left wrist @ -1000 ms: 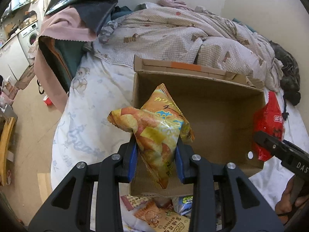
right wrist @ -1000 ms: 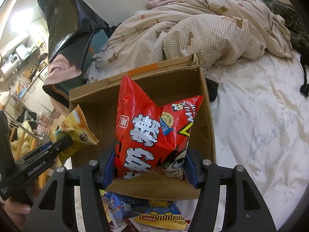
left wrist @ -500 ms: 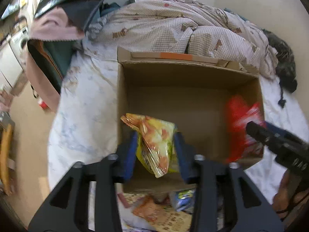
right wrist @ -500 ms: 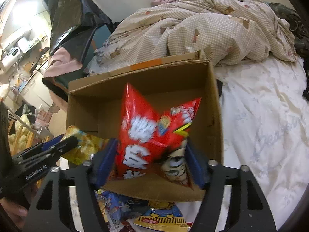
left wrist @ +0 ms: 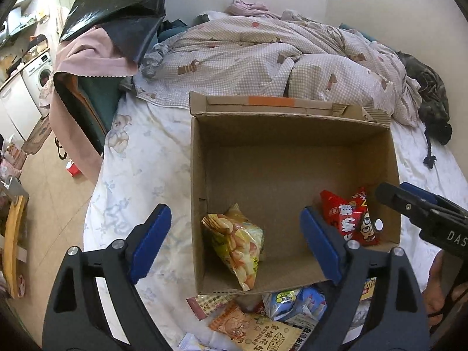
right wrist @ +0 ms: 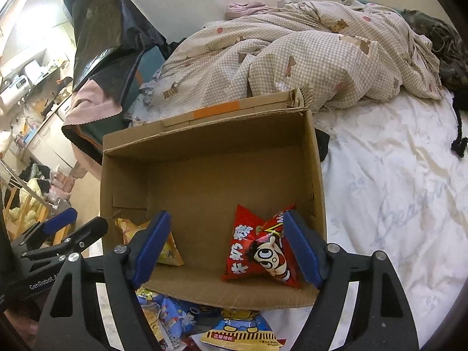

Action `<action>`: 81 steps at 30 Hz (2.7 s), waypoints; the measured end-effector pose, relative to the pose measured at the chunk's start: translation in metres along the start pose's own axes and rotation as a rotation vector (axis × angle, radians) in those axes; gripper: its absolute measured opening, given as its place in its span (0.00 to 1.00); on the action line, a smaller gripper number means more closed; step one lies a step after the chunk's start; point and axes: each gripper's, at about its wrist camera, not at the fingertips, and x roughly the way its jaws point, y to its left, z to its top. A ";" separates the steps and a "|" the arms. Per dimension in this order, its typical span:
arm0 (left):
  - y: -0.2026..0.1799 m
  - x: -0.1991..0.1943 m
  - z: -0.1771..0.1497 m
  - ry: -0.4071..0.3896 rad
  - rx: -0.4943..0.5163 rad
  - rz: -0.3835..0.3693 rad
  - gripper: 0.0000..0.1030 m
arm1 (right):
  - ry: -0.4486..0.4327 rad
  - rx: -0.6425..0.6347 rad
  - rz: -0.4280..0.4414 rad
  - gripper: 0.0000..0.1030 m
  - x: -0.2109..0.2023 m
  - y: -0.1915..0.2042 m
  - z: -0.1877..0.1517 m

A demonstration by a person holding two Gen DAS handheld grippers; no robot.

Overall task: Organize snacks
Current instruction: 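Withdraw both grippers from the box toward the snack pile, then grasp the white bar packet with the left gripper while the right grasps a white chip bag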

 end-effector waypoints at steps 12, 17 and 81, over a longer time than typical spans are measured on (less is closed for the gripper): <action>0.003 -0.026 -0.014 -0.046 0.034 0.020 0.85 | -0.020 -0.061 0.001 0.79 -0.020 0.016 -0.010; 0.015 -0.048 -0.016 -0.107 -0.003 0.034 0.85 | -0.051 -0.057 0.010 0.79 -0.045 0.020 -0.018; 0.054 0.062 -0.160 0.678 -0.307 0.038 0.18 | 0.081 0.287 -0.009 0.79 -0.073 -0.046 -0.096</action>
